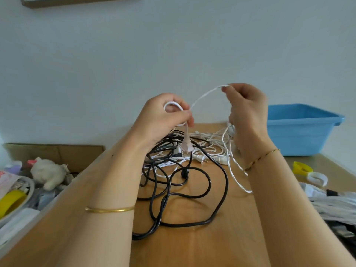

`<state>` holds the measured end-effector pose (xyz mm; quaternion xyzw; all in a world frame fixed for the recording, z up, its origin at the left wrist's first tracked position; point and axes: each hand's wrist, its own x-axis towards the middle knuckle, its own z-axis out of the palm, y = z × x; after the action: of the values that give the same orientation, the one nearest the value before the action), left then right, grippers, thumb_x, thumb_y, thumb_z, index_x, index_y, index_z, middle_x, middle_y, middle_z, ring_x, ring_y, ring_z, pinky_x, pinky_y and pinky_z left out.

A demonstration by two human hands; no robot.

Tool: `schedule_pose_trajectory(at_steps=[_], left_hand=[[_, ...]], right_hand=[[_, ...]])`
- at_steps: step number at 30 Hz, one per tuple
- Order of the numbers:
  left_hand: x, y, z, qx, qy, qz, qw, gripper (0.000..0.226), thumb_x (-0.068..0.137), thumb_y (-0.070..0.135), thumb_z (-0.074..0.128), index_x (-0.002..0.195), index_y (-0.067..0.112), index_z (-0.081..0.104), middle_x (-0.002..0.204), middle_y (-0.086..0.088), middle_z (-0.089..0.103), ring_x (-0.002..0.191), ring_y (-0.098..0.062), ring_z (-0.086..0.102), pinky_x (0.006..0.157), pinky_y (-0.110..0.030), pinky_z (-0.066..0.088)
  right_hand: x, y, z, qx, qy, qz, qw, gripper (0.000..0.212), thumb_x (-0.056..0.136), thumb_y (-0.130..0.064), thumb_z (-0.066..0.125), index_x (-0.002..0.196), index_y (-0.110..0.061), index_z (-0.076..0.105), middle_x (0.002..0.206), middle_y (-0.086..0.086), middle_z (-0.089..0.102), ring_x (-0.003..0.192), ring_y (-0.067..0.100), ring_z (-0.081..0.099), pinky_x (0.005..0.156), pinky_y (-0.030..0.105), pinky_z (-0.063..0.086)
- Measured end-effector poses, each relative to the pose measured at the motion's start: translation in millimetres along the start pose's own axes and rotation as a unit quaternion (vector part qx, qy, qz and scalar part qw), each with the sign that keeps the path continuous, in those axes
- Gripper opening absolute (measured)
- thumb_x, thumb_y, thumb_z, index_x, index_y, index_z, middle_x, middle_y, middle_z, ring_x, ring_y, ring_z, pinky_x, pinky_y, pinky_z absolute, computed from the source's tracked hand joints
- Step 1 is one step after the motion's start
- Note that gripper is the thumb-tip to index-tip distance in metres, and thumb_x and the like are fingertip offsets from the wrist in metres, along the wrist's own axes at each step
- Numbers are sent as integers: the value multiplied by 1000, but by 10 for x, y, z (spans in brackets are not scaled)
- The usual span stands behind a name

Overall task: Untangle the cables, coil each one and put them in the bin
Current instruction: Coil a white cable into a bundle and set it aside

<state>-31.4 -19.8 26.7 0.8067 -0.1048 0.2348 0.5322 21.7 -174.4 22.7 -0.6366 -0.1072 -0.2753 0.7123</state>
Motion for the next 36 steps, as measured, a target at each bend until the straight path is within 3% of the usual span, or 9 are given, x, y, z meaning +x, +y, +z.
schedule_pose_trajectory(at_steps=[4,8,12,15,19,22,28,32,36], left_hand=[[-73,-12,-88,-136,-162,-77,974,32,79,15,67,109,5,61,59,1,51,49,-10,50,67,-35,60],[-80,-55,-222,-164,-197,-103,961,43,77,30,64,108,1,60,59,7,39,43,-3,31,35,-13,33],[-83,-28,-239,-184,-176,-104,961,39,83,36,57,99,1,59,59,6,41,43,-2,31,34,-13,26],[-66,7,-166,-184,-135,-101,968,33,90,34,54,95,2,58,58,5,41,42,-3,31,34,-14,26],[-43,41,-126,-193,-109,-96,970,30,91,36,55,89,6,59,58,5,37,43,-4,31,34,-14,27],[-36,49,-131,-218,-103,-101,965,39,81,45,55,89,8,60,60,5,33,47,-5,31,38,-15,25],[-8,-118,-192,-219,-103,-110,964,29,97,30,47,90,9,66,51,8,30,44,-6,33,42,-17,31],[-44,-123,-165,-203,-240,-146,938,27,91,26,51,84,9,71,47,8,33,38,-5,34,42,-17,36],[-14,-100,-198,-368,-313,-131,866,28,92,24,49,90,8,71,52,10,44,35,1,35,40,-13,34]], right_hand=[[88,143,-96,17,78,60,995,10,89,-15,58,89,-11,68,58,-8,46,51,8,36,53,26,34],[110,266,-185,-107,52,73,990,18,88,-16,55,98,-12,69,73,-1,57,64,15,48,64,34,41],[-18,183,-94,-409,-125,-62,902,62,79,-12,54,138,-31,45,142,-2,42,128,28,36,103,46,35],[-127,43,93,-436,-185,-207,856,60,78,-18,62,134,-35,49,149,-7,34,141,22,21,112,46,23],[-162,24,188,-298,-213,-284,886,23,90,-35,59,93,-17,71,98,-3,69,96,15,60,90,36,43],[-181,-26,163,-158,-214,-194,944,16,92,-21,59,86,-11,71,77,-3,68,71,5,58,69,23,44],[-106,-47,42,76,-98,-27,992,20,96,-6,47,97,-10,66,58,2,59,57,14,62,71,26,57],[-73,54,19,42,-22,27,999,22,95,-7,44,100,-10,65,58,1,49,41,6,40,42,21,43],[-73,229,10,-98,-41,50,993,13,92,-16,54,101,-12,62,65,-1,52,47,9,40,42,19,36]])
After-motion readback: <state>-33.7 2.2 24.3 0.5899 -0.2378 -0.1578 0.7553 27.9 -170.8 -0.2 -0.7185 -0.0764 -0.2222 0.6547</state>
